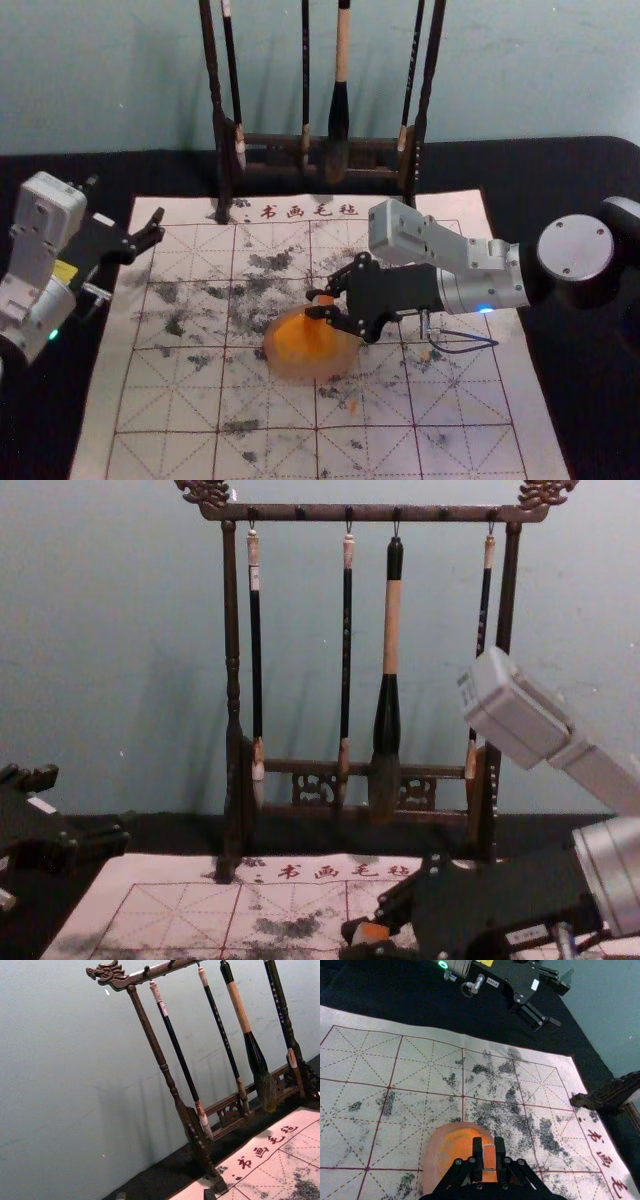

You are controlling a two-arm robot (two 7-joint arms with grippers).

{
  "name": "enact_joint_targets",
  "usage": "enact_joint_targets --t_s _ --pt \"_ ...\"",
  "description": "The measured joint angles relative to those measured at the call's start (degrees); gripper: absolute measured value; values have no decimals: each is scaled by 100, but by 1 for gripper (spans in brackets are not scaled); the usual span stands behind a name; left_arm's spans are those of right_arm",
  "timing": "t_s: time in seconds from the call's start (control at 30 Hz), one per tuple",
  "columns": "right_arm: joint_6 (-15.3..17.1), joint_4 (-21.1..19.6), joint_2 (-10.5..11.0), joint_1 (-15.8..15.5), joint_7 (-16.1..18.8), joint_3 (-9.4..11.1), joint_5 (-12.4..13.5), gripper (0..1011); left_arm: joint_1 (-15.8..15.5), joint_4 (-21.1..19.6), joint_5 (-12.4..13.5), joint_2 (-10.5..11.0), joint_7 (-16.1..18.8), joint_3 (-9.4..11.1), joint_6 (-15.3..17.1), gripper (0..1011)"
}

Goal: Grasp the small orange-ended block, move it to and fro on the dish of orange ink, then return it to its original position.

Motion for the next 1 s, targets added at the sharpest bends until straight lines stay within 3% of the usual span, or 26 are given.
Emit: enact_joint_targets --t_s 0.43,0.97,1.0 --pt "2 -589 330 -153 -138 258 123 139 0 0 0 0 0 0 0 1001" --pt "80 -1461 1063 -518 -395 773 264 139 0 0 0 0 0 0 0 1001" --pt "116 -1567 1185 -594 -432 857 277 139 0 0 0 0 0 0 0 1001"
